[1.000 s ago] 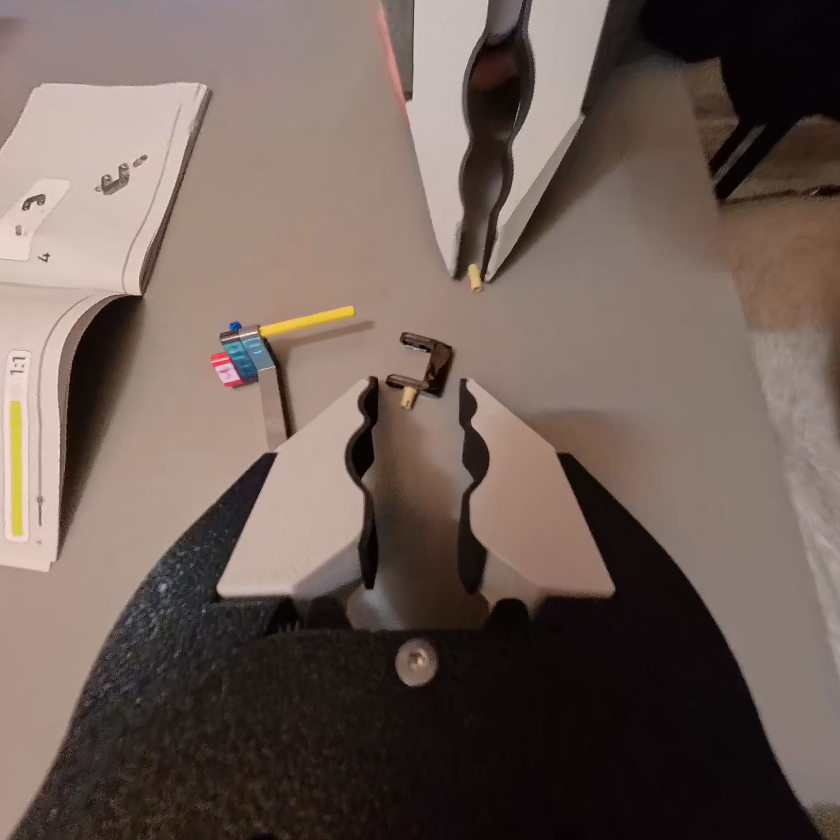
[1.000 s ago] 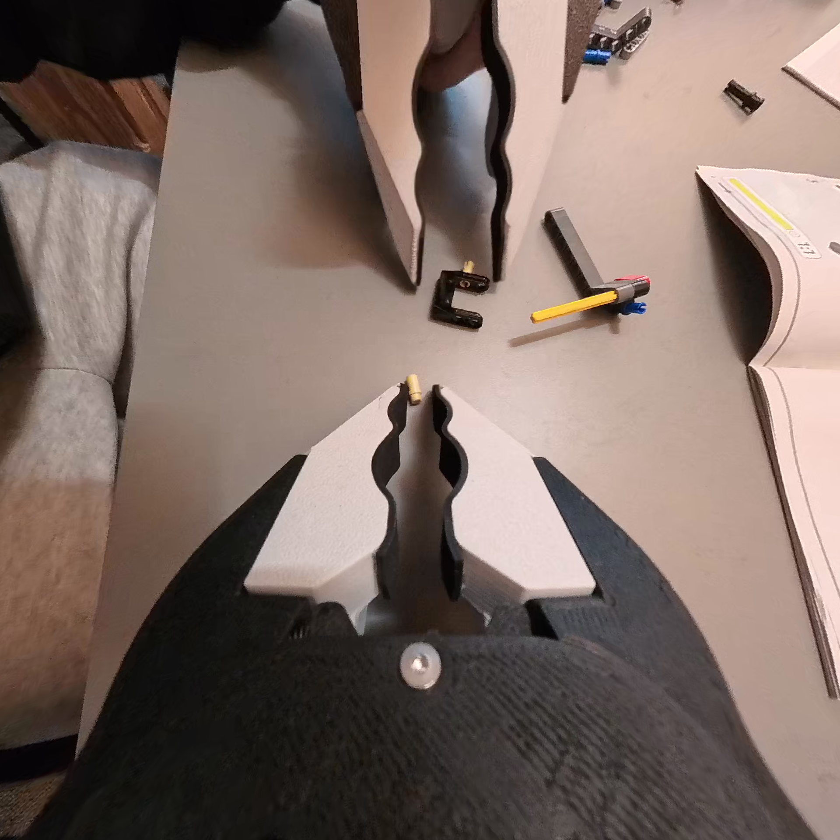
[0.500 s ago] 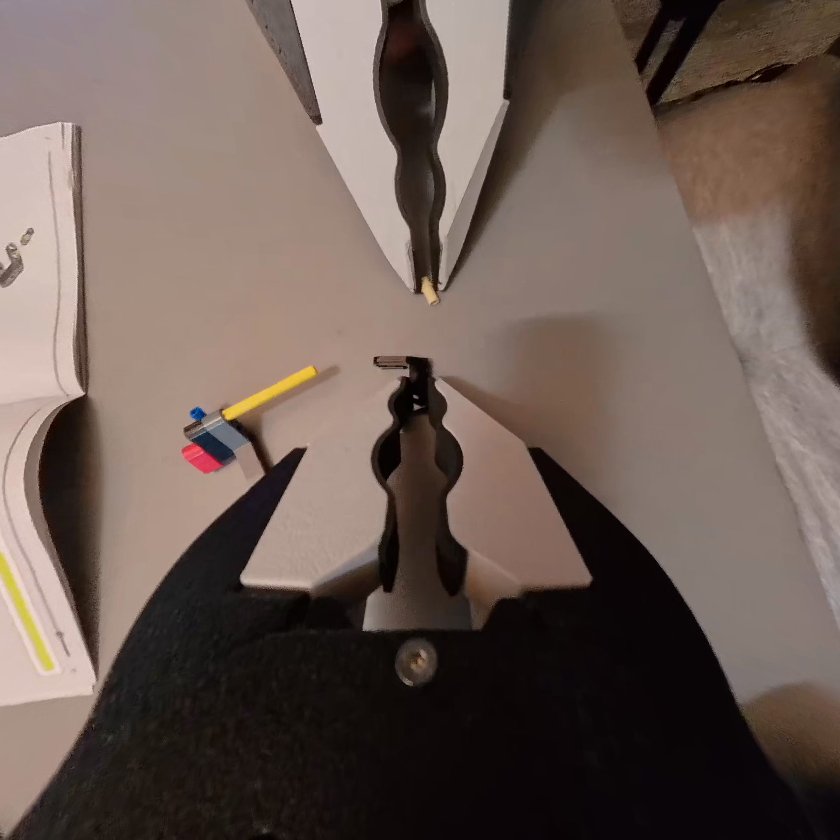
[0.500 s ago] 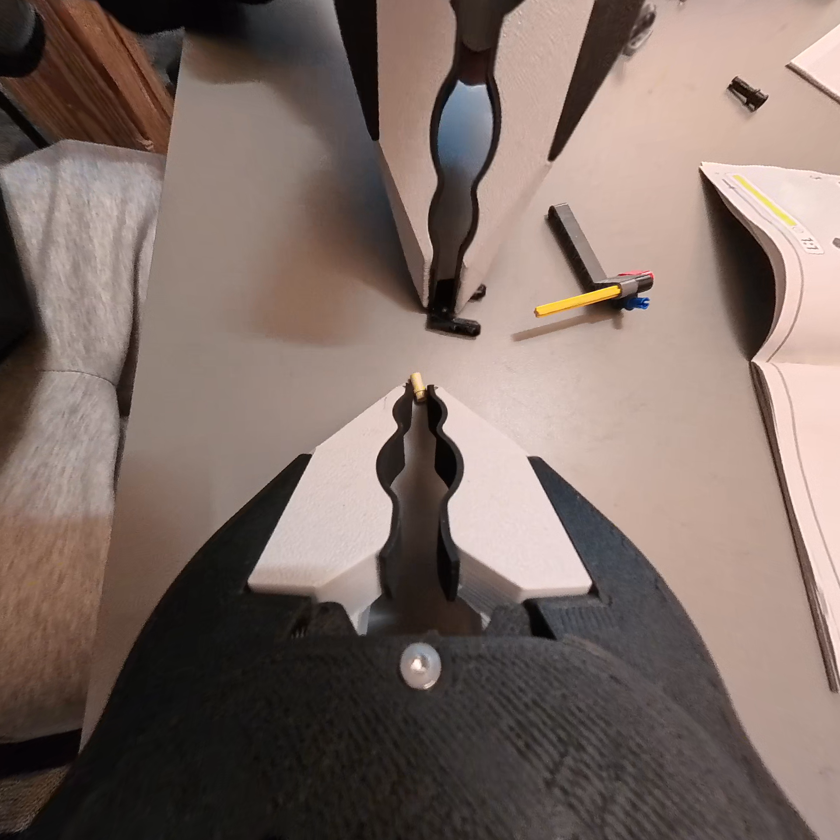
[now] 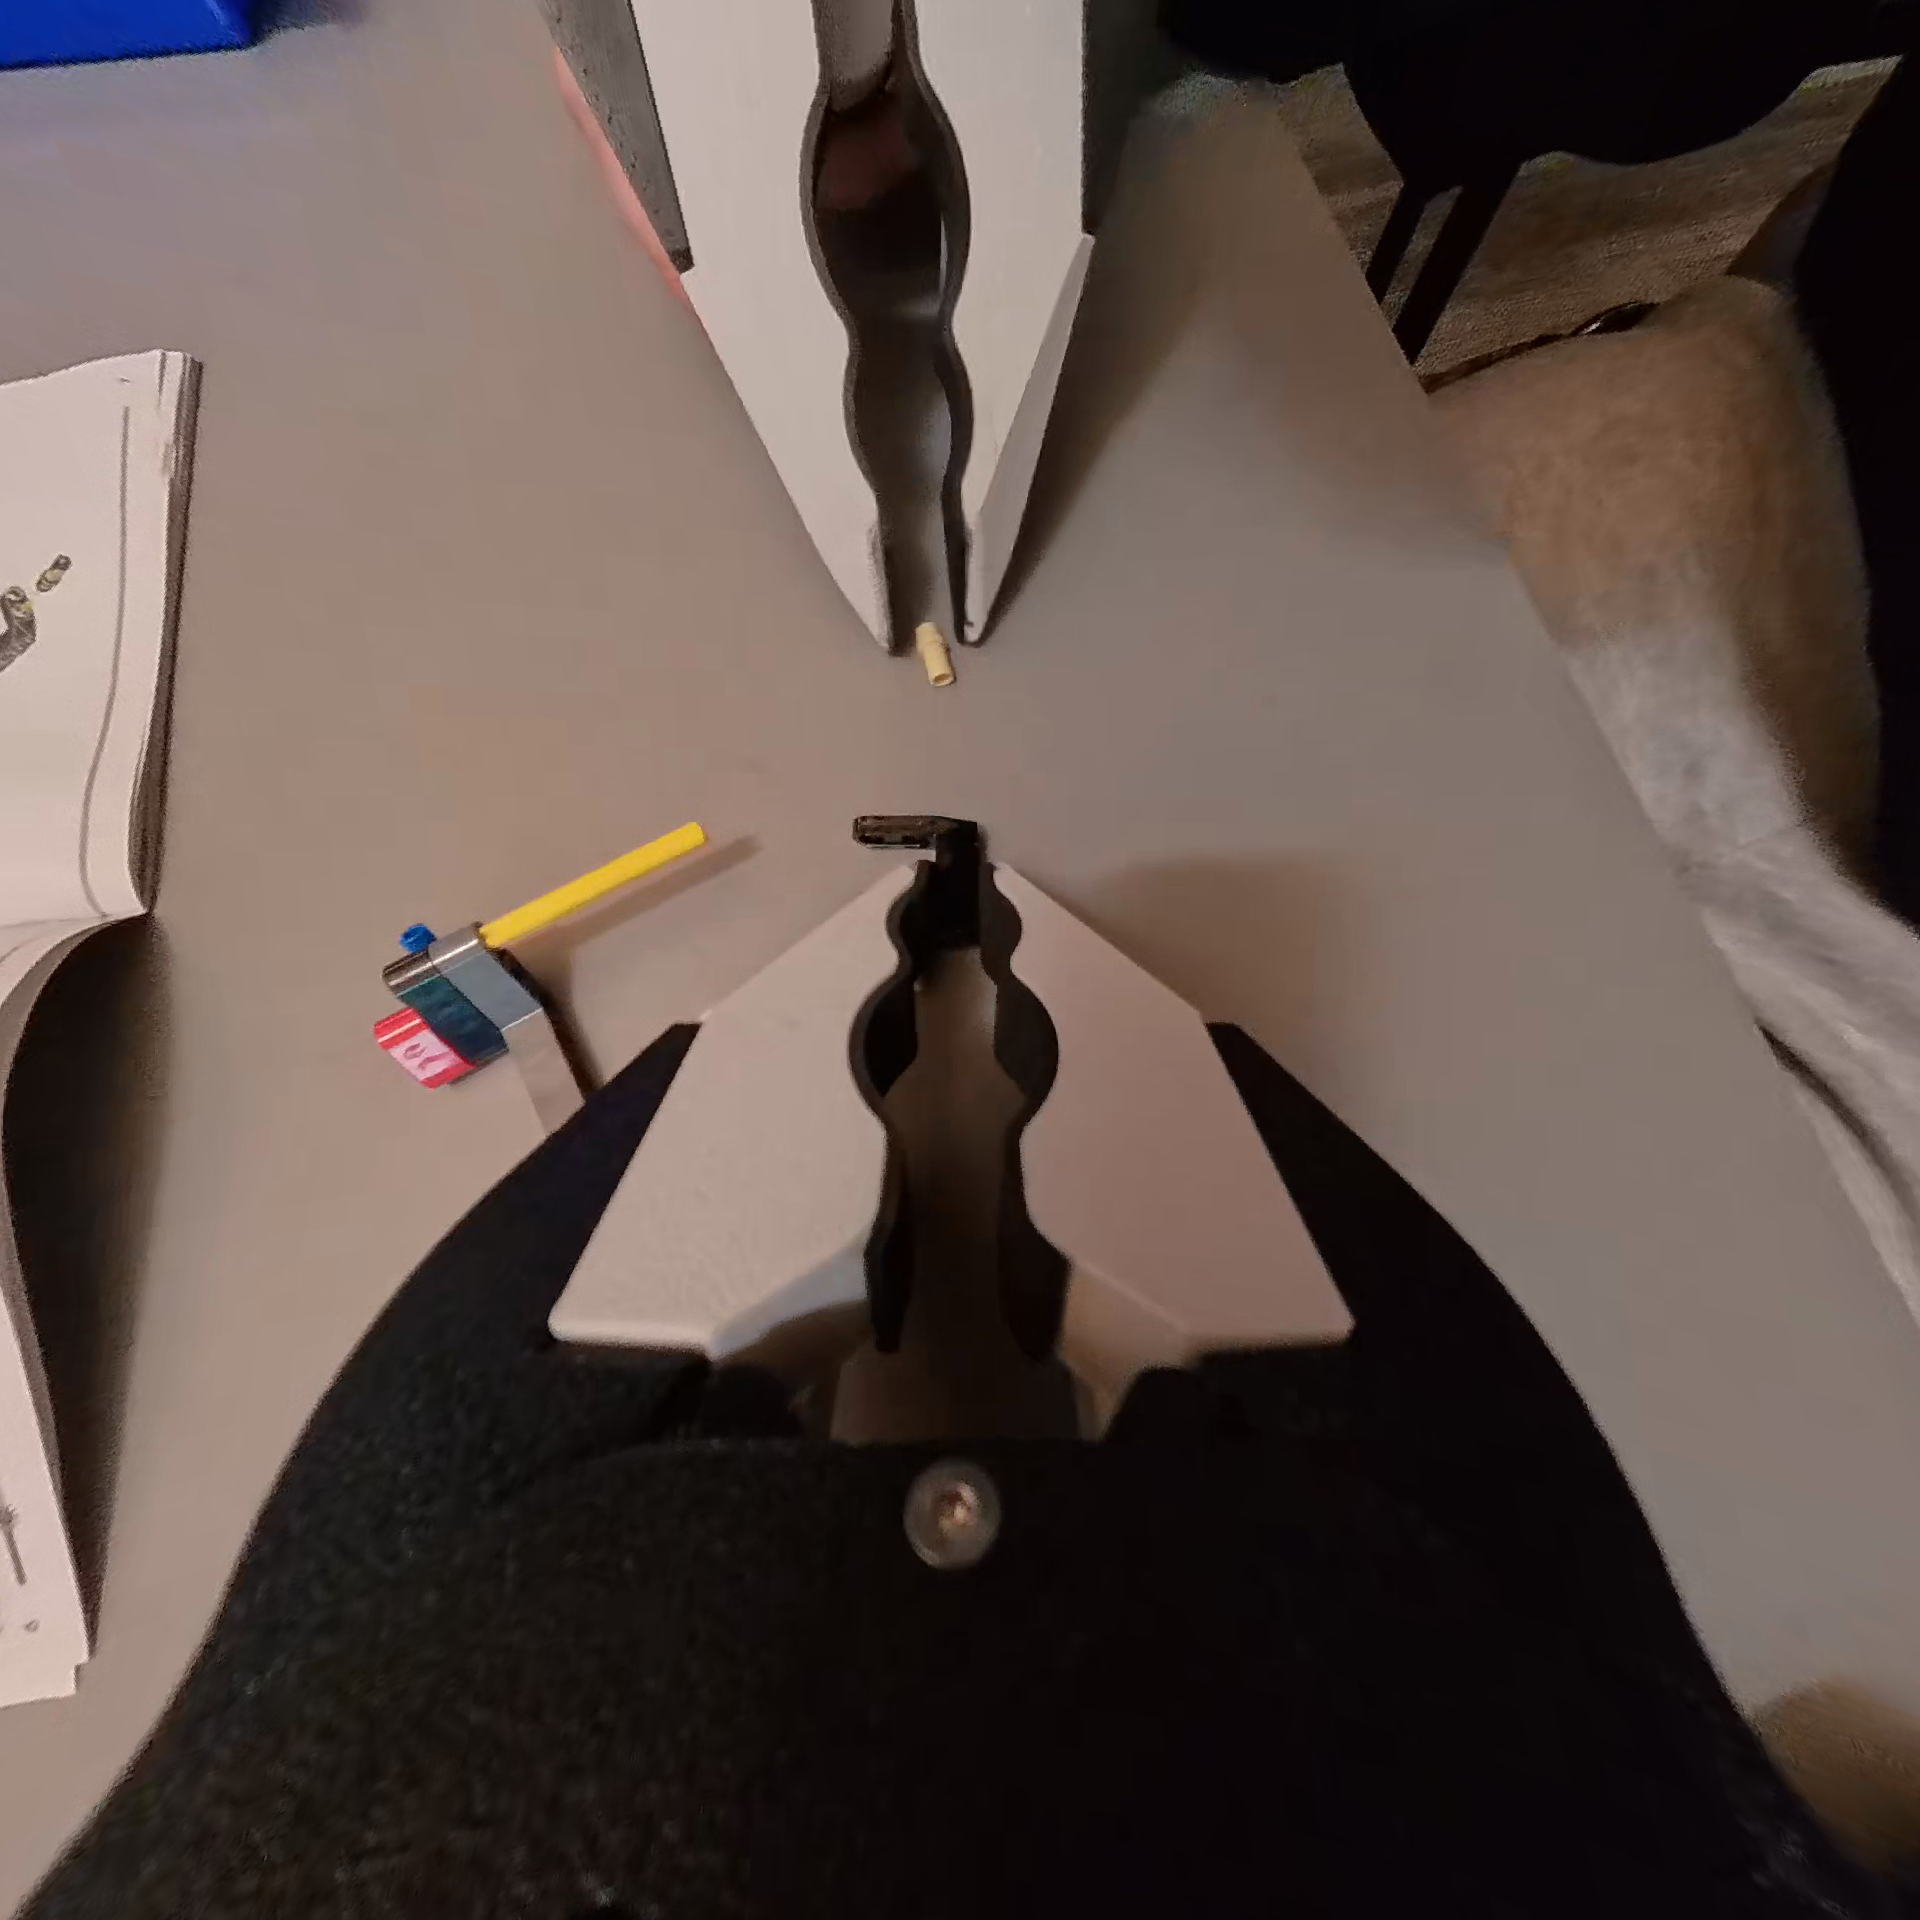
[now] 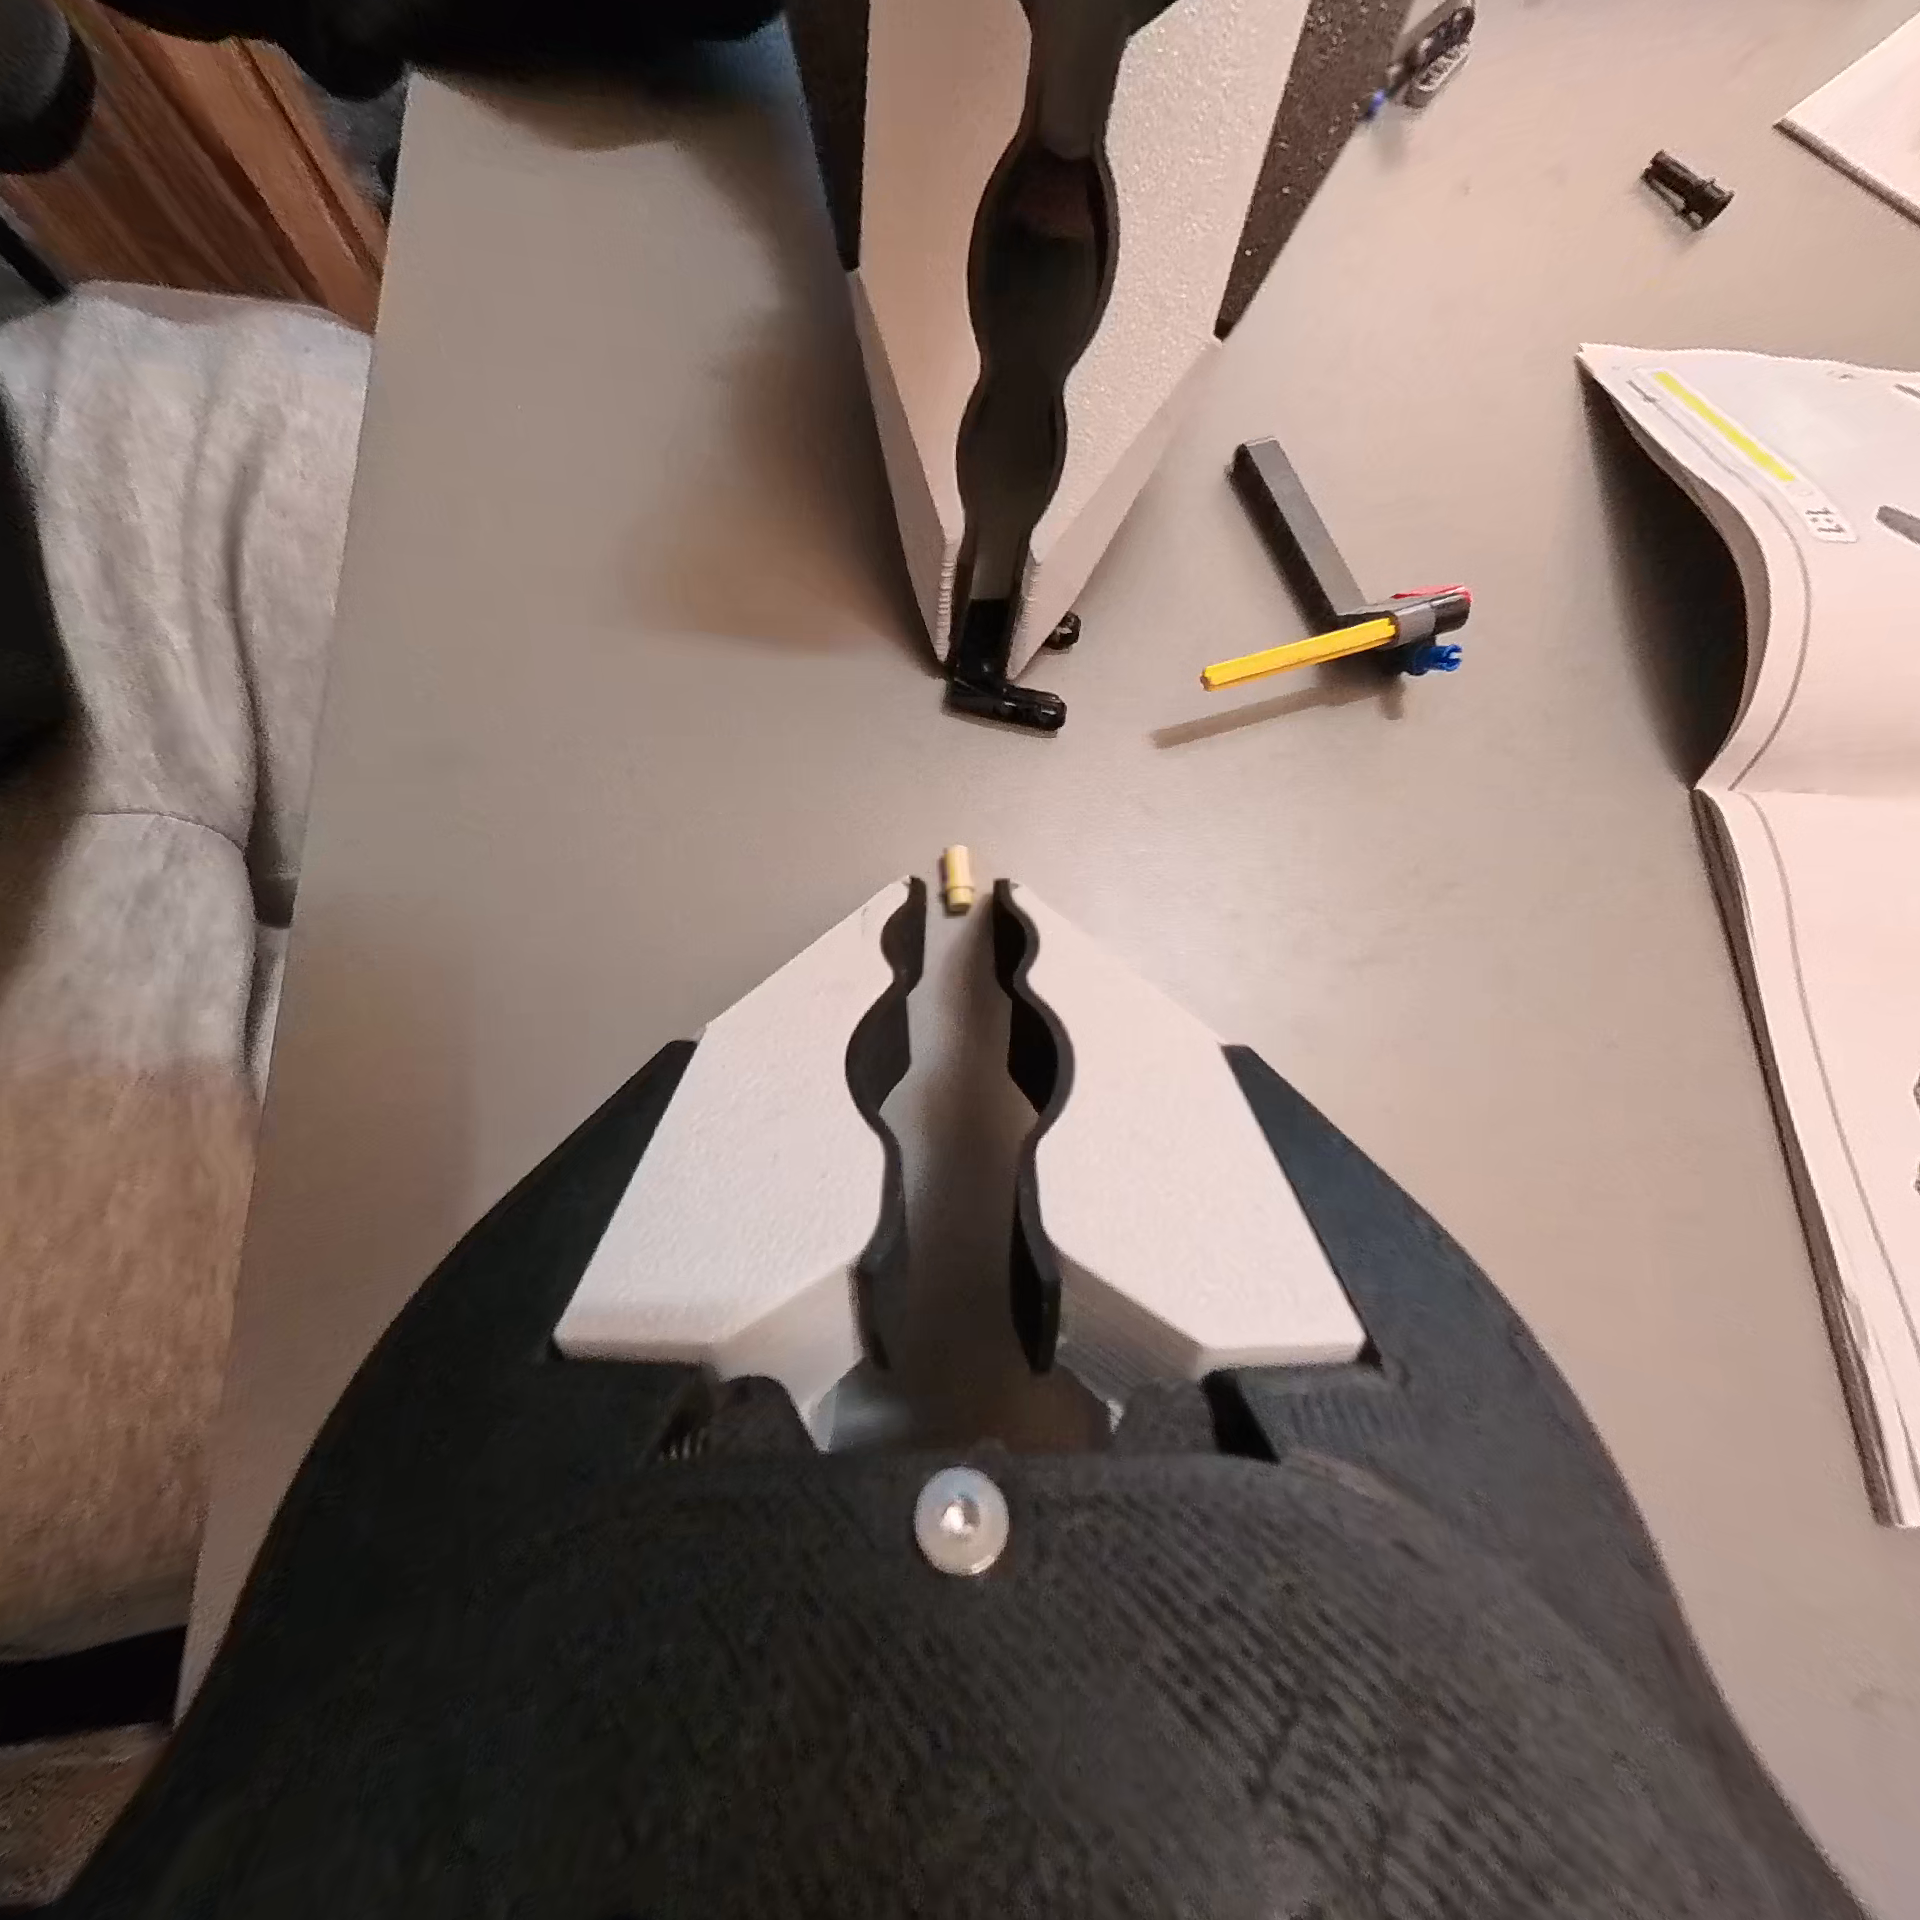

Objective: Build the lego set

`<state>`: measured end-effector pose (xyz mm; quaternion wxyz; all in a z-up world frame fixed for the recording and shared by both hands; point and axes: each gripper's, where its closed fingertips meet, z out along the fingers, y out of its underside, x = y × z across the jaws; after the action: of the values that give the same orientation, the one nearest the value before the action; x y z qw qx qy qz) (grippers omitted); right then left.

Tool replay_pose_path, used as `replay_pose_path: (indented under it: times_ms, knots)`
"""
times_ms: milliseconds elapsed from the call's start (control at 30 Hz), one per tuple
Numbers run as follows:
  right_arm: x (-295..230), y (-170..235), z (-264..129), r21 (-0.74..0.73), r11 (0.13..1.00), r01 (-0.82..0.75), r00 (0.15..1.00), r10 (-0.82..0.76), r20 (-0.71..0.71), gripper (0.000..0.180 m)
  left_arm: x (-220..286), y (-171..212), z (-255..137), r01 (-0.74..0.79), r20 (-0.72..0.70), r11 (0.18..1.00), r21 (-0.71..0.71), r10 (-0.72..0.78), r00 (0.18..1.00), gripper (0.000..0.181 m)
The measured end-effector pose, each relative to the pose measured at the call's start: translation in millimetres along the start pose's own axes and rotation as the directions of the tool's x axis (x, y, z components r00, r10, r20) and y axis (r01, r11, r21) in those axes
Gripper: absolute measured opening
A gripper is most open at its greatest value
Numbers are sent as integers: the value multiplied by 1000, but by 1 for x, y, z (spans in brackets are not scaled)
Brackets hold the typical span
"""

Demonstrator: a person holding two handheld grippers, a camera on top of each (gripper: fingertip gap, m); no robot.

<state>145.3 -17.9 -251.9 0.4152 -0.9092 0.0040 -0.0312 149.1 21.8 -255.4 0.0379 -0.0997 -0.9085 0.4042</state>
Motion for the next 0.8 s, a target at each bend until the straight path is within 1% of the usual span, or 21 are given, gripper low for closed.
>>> replay_pose_path:
  times_ms: [33, 67, 267, 500, 600, 700, 800]
  knots:
    - [0, 0, 0, -1, 1000, -1, 1000, 1, 6, 6, 0, 0, 0, 0, 1, 1000, 0, 0, 1000, 6]
    - [-1, 1, 0, -2, 1000, 2, 1000, -2, 14, 4, 0, 0, 0, 3, 0, 1000, 0, -3, 1000, 6]
    - [1, 1, 0, -3, 1000, 9, 1000, -9, -16, 3, 1, 0, 0, -1, 0, 1000, 0, 1, 1000, 6]
    - [1, 0, 1, -2, 1000, -29, 999, 29, 20, 3, -1, 0, 0, 39, -2, 999, 0, -39, 999, 6]
    - [-2, -2, 3, -2, 1000, -7, 999, 7, 39, 3, -1, 0, 0, 37, 1, 999, 1, -37, 999, 6]
    - [0, -8, 10, -3, 1000, 26, 1000, -26, -15, 2, -6, 1, -1, 56, 29, 998, -3, -56, 998, 6]
    - [11, -11, 14, -12, 998, 69, 989, -70, -131, 2, -8, 1, -1, 56, 47, 998, -2, -55, 997, 6]
